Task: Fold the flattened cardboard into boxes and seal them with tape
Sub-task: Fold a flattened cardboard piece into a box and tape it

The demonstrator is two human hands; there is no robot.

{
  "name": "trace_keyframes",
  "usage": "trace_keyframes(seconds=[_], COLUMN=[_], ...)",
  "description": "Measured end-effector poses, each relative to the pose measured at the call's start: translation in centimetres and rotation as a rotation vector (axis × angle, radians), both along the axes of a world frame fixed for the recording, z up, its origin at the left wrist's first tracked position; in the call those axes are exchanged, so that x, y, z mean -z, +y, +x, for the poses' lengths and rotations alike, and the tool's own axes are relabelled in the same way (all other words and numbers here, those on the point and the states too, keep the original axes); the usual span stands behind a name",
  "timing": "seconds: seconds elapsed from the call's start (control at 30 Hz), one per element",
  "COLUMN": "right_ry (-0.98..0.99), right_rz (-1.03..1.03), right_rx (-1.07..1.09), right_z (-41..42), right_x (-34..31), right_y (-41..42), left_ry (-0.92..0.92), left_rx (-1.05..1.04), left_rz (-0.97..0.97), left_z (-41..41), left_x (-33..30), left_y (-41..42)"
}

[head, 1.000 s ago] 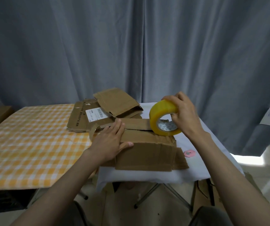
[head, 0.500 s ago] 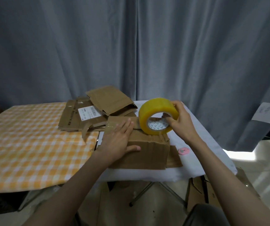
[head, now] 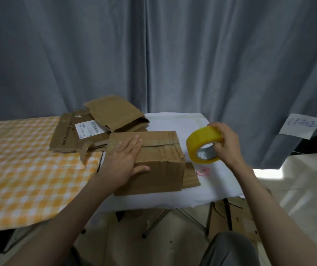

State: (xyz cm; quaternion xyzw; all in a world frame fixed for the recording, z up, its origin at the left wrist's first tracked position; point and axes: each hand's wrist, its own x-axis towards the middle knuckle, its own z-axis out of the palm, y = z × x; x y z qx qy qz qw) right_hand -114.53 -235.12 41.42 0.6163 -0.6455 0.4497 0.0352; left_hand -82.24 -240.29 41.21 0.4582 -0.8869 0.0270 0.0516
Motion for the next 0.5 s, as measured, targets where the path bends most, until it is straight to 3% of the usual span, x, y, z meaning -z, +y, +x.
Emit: trace_keyframes(seconds=[0.13,0.5], right_ry=[-0.130,-0.238], right_rz=[-0.009,0.046], right_rx=[-0.032,-0.086], right_z=[0.5,-0.7], right_x=[1.5,4.8], right_y=[-0.6,-2.2], left_ry=[0.004,-0.038], left_rx=[0.017,0.105], left_rz=[-0.033,-0.029], left_z=[0.4,-1.1], left_x=[0.3,-0.9], left_y=[0.1,-1.0])
